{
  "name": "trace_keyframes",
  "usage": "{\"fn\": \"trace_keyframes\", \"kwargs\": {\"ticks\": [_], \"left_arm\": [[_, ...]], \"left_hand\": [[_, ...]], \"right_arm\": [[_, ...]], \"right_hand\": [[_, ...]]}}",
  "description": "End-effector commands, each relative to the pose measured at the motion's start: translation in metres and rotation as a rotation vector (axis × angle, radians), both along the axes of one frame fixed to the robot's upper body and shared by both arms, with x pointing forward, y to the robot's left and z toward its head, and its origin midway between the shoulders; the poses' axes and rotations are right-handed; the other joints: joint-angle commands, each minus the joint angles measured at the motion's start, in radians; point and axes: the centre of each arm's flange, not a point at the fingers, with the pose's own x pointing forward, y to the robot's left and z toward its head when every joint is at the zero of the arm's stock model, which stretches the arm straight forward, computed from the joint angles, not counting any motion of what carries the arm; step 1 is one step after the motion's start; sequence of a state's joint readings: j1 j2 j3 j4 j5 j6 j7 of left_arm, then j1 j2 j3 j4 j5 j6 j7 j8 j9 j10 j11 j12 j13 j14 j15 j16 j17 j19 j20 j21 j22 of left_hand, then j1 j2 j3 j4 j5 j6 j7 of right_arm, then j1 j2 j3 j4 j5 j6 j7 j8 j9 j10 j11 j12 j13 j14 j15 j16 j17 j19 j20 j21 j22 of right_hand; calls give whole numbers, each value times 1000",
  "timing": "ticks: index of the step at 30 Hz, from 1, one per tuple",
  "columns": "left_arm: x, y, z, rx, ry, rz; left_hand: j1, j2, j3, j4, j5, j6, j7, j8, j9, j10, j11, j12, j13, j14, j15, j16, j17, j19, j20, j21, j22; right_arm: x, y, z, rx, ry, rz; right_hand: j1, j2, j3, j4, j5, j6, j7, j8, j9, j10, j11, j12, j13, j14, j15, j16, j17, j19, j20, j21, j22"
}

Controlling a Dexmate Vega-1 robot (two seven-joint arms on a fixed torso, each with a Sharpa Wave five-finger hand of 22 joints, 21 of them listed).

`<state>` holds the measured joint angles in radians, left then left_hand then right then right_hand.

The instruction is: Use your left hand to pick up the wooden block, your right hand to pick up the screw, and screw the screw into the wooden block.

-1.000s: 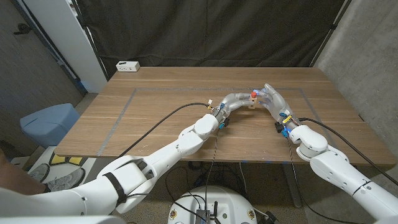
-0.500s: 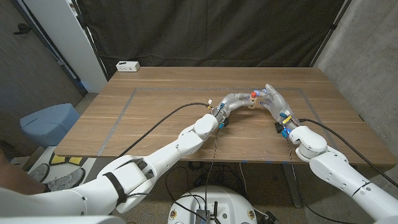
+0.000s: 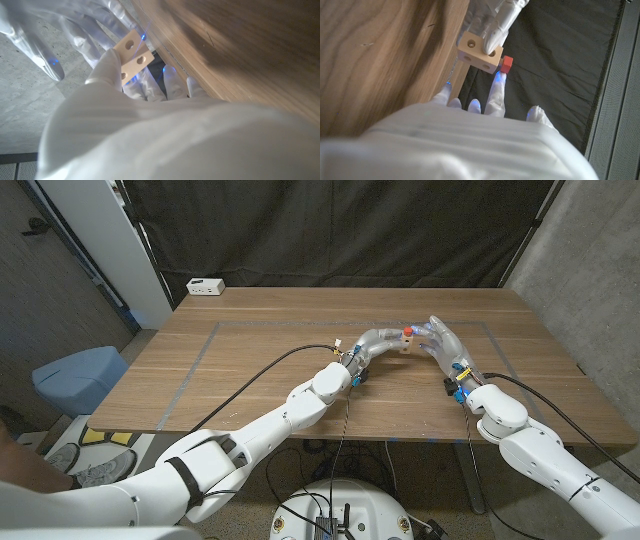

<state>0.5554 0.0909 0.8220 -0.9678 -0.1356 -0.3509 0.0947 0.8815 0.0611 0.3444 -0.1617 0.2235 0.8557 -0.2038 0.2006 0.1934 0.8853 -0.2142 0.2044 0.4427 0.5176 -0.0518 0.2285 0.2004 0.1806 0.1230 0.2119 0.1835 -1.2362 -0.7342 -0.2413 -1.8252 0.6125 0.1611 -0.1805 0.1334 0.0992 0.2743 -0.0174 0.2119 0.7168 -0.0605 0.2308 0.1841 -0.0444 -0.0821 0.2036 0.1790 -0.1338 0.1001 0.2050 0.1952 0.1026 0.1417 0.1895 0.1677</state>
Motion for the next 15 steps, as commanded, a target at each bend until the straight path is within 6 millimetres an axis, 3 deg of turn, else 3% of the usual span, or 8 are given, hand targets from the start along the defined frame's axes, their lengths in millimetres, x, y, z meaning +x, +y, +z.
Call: {"fn": "trace_keyframes", "kwargs": {"ticks": [1, 15], "left_arm": [[-1, -1, -2, 1, 5, 1], [-1, 0, -3, 3, 7, 5]], "left_hand": [[-11, 25, 14, 7, 9, 53, 34, 10, 3, 8, -1, 9, 2, 12, -57, 3, 0, 7, -2, 4, 5], [-11, 24, 13, 7, 9, 54, 37, 10, 4, 9, -1, 9, 2, 12, -59, 2, 0, 8, -2, 4, 5]], "right_arm": [[-5, -1, -1, -1, -3, -8], [-9, -1, -4, 4, -3, -15]], "right_hand": [[6, 9, 10, 1, 3, 16, 3, 6, 4, 11, -2, 6, 1, 5, -5, 8, -1, 9, 0, 9, 3], [10, 10, 16, -3, 3, 51, 8, 8, 4, 48, 0, 11, 1, 26, -9, 11, -2, 20, -2, 9, 2]]}}
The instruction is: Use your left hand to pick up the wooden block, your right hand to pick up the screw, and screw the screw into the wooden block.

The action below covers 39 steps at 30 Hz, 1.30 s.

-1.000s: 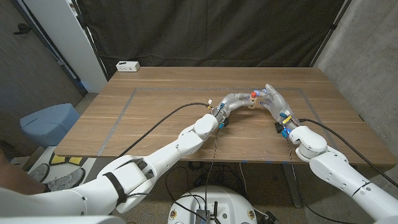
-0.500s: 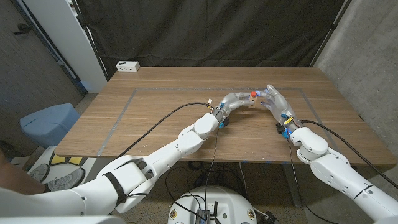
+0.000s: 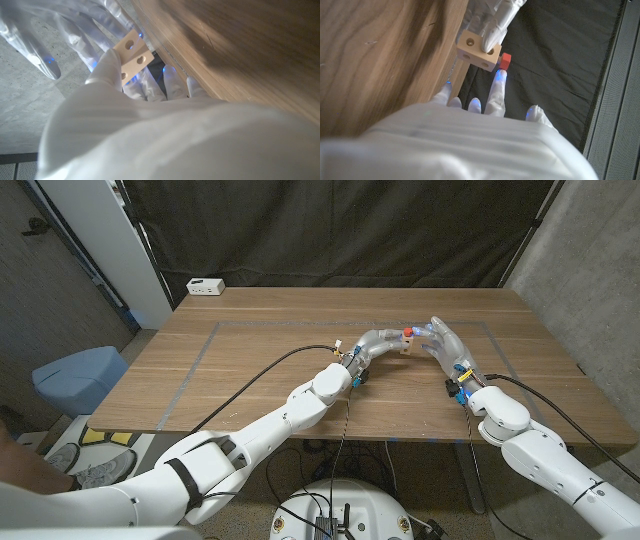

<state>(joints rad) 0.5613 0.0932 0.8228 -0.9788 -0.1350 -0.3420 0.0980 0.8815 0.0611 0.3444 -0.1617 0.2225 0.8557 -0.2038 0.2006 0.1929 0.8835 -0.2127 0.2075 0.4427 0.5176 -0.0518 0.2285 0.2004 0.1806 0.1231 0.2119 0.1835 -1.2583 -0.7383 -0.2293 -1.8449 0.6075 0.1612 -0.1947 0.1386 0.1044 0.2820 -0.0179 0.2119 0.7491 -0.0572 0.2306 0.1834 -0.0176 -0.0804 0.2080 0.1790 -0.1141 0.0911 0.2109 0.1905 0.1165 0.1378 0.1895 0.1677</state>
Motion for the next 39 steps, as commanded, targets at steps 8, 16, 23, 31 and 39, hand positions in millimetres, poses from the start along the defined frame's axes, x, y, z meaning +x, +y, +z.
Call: {"fn": "trace_keyframes", "kwargs": {"ticks": [8, 16, 23, 31, 39], "left_arm": [[1, 0, -1, 3, 8, 3], [2, 0, -1, 2, 9, 5], [2, 1, -1, 2, 12, 5], [2, 1, -2, 0, 14, 6], [1, 1, -2, 2, 12, 4]], "left_hand": [[-11, 26, 14, 8, 10, 53, 34, 10, 4, 11, -2, 6, 2, 12, -58, 3, 0, 7, -2, 4, 5], [-12, 25, 13, 9, 10, 53, 37, 10, 4, 11, -2, 6, 2, 13, -58, 3, 0, 8, -2, 4, 5], [-13, 25, 14, 9, 10, 52, 35, 10, 4, 10, -2, 6, 2, 13, -57, 3, 0, 8, -3, 4, 5], [-12, 25, 14, 8, 10, 53, 36, 10, 4, 11, -2, 6, 2, 13, -57, 3, 0, 8, -3, 4, 5], [-13, 26, 14, 9, 10, 52, 37, 9, 4, 11, -2, 6, 2, 13, -57, 3, 0, 9, -2, 4, 5]], "right_arm": [[-4, 2, -2, -2, 1, -1], [-3, 4, -2, -10, 2, 10], [-3, 6, -2, -16, 6, 18], [-2, 7, -3, -25, 8, 31], [-4, 6, -4, -20, 9, 28]], "right_hand": [[6, 5, 11, -4, 3, 44, 13, 12, 4, 39, -1, 9, 2, 14, -3, 5, 2, 11, 1, 8, 2], [7, 6, 14, -6, 2, 64, 15, 15, 4, 48, -5, 7, 2, 19, -4, 5, 2, 15, 1, 8, 2], [6, 6, 15, -6, 2, 74, 19, 15, 4, 51, -6, 6, 2, 22, -6, 5, 2, 16, 0, 7, 2], [5, 6, 16, -6, 1, 81, 20, 14, 4, 56, -6, 4, 2, 24, -9, 4, 3, 17, -1, 6, 2], [4, 6, 16, -5, 1, 84, 18, 12, 4, 58, -6, 3, 2, 25, -10, 4, 3, 17, -3, 6, 2]]}}
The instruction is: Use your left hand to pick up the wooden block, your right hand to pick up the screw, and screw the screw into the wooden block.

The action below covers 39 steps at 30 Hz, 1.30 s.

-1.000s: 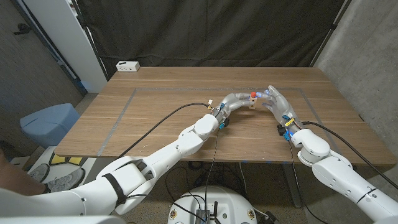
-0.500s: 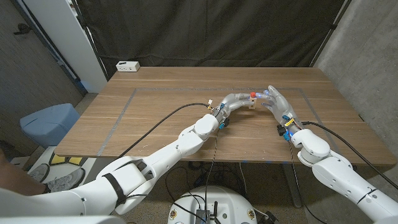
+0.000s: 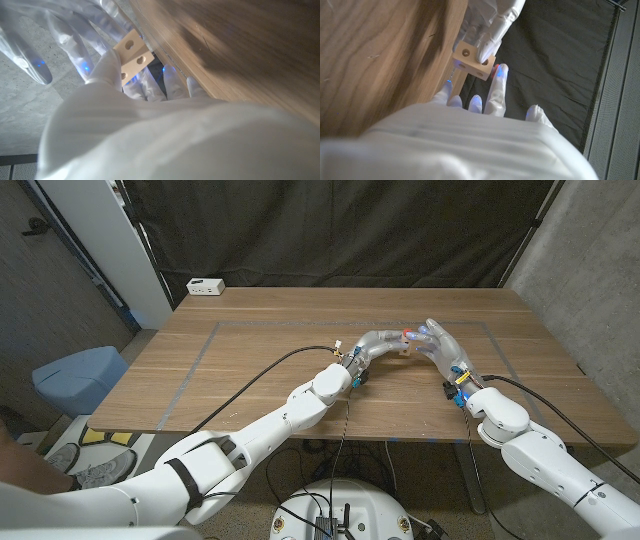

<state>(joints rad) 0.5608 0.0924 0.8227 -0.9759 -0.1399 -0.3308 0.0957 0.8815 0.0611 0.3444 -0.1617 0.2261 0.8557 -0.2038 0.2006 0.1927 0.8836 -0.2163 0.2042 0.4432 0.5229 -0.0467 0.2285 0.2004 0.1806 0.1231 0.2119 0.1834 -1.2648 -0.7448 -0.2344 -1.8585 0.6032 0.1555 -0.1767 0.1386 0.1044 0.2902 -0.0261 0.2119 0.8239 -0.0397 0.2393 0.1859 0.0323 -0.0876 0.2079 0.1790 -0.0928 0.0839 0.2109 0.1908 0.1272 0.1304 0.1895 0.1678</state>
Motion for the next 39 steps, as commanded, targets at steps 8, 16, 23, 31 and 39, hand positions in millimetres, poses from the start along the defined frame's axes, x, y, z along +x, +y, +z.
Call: {"fn": "trace_keyframes", "kwargs": {"ticks": [8, 16, 23, 31, 39], "left_arm": [[-2, 0, 0, 2, -5, -2], [-3, -1, 0, 4, -6, -6], [-4, -1, -1, 5, -8, -6], [-6, 0, -1, 3, -11, -3], [-7, 0, -1, 2, -16, -1]], "left_hand": [[-13, 25, 14, 9, 6, 54, 36, 10, 4, 11, 2, 9, 2, 7, -63, 2, 0, 9, -2, 4, 5], [-12, 25, 14, 8, 6, 53, 36, 10, 4, 10, 2, 9, 2, 8, -64, 2, 0, 9, -4, 4, 5], [-11, 26, 15, 8, 6, 53, 35, 10, 4, 10, 2, 9, 2, 8, -64, 3, 0, 10, -3, 4, 5], [-12, 27, 15, 8, 6, 52, 36, 9, 4, 9, 2, 9, 2, 7, -63, 3, 0, 10, -2, 4, 5], [-12, 25, 15, 8, 6, 52, 37, 9, 4, 9, 1, 9, 2, 7, -63, 2, 0, 11, -3, 4, 5]], "right_arm": [[-5, -6, -3, 13, -1, -23], [-8, -11, -2, 19, -4, -45], [-8, -14, -2, 21, -5, -61], [-6, -15, -1, 22, -5, -58], [-3, -15, 0, 15, -2, -43]], "right_hand": [[4, 7, 11, 2, 1, 13, 2, 0, 2, 19, 8, 3, 2, 12, -4, 5, 2, 15, 0, 7, 2], [6, 7, 13, 0, 1, 12, 1, -6, 2, 29, 15, 3, 2, 21, -5, 6, 2, 29, -1, 11, 2], [7, 5, 15, -2, 0, -2, -1, -15, 3, 36, 26, 2, 2, 32, -1, 8, 1, 42, -1, 13, 2], [5, 2, 17, -4, -1, -50, -12, -39, 5, 20, 38, -10, 3, 34, 2, 4, 2, 50, -2, 11, 2], [-1, -4, 16, -4, -2, -105, -26, -57, 6, -17, 39, -24, 4, 16, 12, -5, 4, 40, 6, 3, 2]]}}
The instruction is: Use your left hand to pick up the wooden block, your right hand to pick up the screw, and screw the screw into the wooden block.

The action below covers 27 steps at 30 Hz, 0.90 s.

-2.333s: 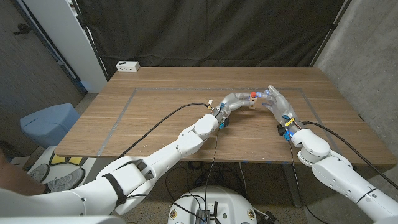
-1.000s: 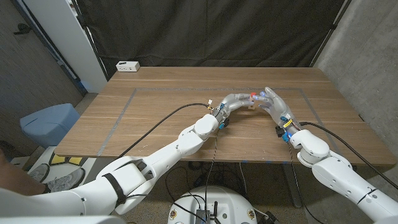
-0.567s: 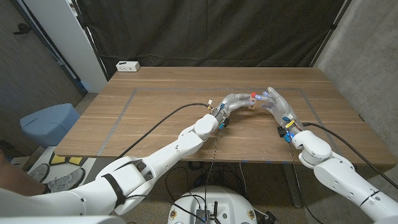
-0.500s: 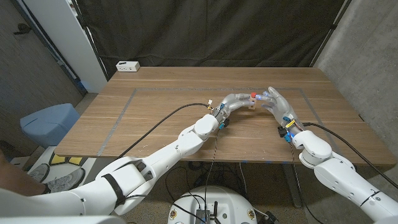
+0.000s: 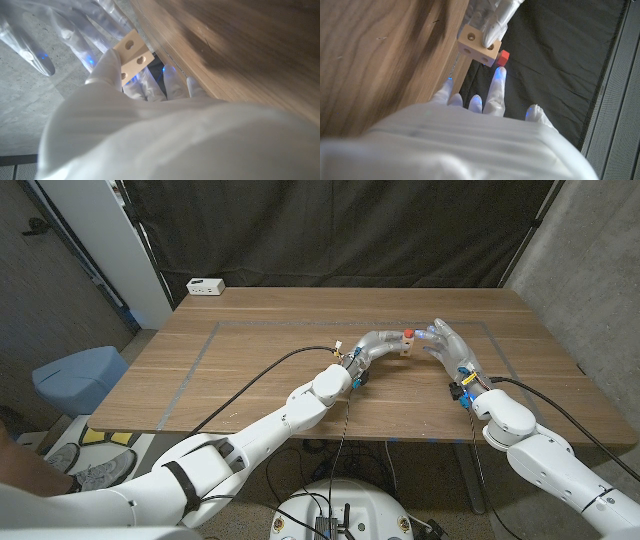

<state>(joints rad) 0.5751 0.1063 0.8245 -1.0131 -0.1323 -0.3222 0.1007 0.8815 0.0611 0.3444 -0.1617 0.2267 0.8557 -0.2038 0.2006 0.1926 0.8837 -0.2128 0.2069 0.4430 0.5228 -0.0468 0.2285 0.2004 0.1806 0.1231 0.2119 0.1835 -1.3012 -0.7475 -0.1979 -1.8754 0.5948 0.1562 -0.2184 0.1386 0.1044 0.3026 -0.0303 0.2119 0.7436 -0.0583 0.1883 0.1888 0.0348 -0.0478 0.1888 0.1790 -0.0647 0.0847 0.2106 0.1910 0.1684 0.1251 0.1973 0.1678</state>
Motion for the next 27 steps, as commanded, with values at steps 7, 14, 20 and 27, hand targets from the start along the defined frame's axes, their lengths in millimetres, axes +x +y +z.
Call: {"fn": "trace_keyframes", "kwargs": {"ticks": [7, 14, 20, 27], "left_arm": [[-2, 1, 0, 0, -11, 4], [-3, 1, 0, -2, -11, 5], [-3, 0, 0, -4, -17, 7], [-4, -1, 1, -3, -20, 6]], "left_hand": [[-13, 25, 15, 8, 5, 51, 34, 9, 4, 9, -2, 6, 2, 8, -63, 3, 0, 11, -3, 4, 5], [-12, 25, 15, 8, 5, 52, 34, 9, 4, 10, -2, 7, 2, 8, -64, 3, 0, 11, -3, 4, 5], [-12, 25, 15, 8, 5, 52, 37, 9, 4, 11, -2, 7, 2, 7, -63, 2, 0, 10, -3, 4, 5], [-12, 25, 15, 8, 5, 53, 36, 10, 4, 11, -2, 7, 2, 7, -65, 2, 0, 11, -3, 4, 5]], "right_arm": [[7, -1, 2, -13, 9, 29], [10, 0, 5, -28, 12, 45], [12, 0, 7, -35, 15, 58], [14, 0, 8, -50, 19, 79]], "right_hand": [[-14, -7, 1, 5, -3, -84, -14, -15, 4, -68, -7, -14, 4, -45, 19, -16, 7, -26, 14, -13, 2], [-32, -12, -2, 13, -3, -164, -24, -19, 3, -140, 1, -18, 4, -87, 23, -22, 11, -62, 12, -17, 3], [-42, -15, -5, 17, -2, -205, -25, -18, 3, -175, 2, -17, 4, -116, 27, -25, 13, -84, 14, -19, 3], [-55, -21, -11, 22, -2, -253, -31, -19, 3, -214, 6, -18, 3, -146, 32, -27, 15, -112, 19, -21, 3]]}}
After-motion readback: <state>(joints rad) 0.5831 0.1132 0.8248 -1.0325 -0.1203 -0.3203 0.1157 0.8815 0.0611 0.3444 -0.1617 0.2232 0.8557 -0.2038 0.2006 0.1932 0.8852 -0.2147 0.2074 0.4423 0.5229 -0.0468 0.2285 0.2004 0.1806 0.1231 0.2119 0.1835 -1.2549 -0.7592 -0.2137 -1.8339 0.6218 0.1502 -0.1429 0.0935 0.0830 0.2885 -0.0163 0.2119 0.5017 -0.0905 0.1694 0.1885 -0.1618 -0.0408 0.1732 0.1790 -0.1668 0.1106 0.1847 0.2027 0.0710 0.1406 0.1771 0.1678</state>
